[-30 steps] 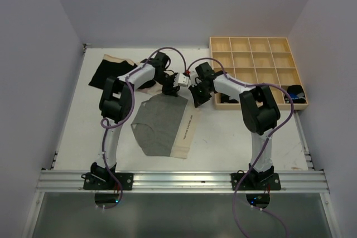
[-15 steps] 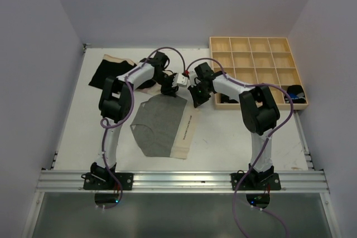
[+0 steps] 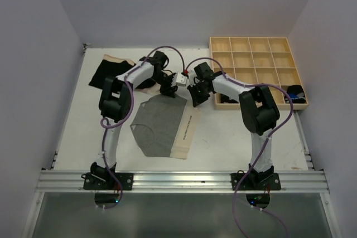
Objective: Roll the underwear
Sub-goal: Fold the underwear
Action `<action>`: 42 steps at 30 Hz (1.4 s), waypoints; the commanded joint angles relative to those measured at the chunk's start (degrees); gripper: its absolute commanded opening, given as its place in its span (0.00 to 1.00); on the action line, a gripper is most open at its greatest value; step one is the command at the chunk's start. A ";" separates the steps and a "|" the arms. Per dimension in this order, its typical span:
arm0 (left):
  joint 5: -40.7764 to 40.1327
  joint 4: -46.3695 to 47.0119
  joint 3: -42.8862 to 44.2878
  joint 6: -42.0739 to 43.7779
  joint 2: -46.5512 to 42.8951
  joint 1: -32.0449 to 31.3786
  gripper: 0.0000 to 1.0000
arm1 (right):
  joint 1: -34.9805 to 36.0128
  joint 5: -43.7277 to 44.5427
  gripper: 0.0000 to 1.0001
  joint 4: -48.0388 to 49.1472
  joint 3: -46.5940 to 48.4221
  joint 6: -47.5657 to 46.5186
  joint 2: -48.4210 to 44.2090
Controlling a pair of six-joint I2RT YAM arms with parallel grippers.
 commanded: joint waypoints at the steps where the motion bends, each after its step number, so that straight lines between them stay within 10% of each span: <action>1: -1.32 1.56 2.52 -4.14 1.95 4.16 0.44 | 0.05 -0.37 0.00 -1.08 0.89 -2.14 -2.51; 42: -1.41 -1.33 -0.30 -1.60 -2.79 5.30 0.44 | -0.39 -1.34 0.00 3.40 1.16 2.07 -2.07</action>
